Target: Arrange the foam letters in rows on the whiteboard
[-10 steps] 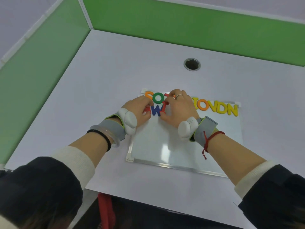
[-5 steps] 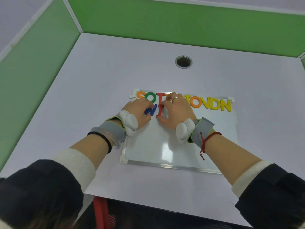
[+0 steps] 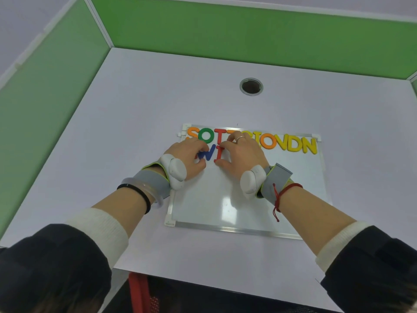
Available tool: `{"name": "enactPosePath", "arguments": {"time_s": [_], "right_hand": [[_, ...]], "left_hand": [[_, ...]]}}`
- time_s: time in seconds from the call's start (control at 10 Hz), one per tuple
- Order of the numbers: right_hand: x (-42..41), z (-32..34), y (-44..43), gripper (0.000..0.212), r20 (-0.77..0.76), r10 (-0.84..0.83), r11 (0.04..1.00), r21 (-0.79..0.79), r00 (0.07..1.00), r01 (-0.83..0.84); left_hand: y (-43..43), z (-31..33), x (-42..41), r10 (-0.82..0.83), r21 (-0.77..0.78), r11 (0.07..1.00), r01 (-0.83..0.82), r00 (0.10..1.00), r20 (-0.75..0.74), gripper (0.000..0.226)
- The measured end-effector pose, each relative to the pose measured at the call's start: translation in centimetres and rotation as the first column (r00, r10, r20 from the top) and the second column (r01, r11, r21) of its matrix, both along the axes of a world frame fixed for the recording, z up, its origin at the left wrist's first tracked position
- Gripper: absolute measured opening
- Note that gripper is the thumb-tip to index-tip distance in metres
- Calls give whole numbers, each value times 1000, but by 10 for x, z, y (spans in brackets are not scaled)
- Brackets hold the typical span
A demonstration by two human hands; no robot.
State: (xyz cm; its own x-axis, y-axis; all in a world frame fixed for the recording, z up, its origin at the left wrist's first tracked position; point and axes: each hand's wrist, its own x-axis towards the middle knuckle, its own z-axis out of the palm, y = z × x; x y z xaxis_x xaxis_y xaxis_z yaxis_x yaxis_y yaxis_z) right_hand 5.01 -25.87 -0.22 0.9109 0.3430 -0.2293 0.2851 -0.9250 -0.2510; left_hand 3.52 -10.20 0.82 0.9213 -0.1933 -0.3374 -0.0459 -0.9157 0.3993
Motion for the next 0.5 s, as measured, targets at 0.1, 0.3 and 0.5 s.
{"name": "enactPosePath", "arguments": {"time_s": [0.1, 0.3, 0.5], "right_hand": [[0, 1, 2, 47, -27, -11, 1000, -4, 1000, 11], [1, 3, 2, 48, -47, -21, 1000, -17, 999, 20], [0, 18, -8, 50, -53, -25, 1000, -1, 998, 25]], "left_hand": [[2, 2, -2, -12, 10, 1000, 12, 1000, -9, 32], [5, -2, -3, -78, 67, 995, 78, 997, 3, 32], [1, 9, -1, -86, 91, 992, 88, 996, -19, 39]]}}
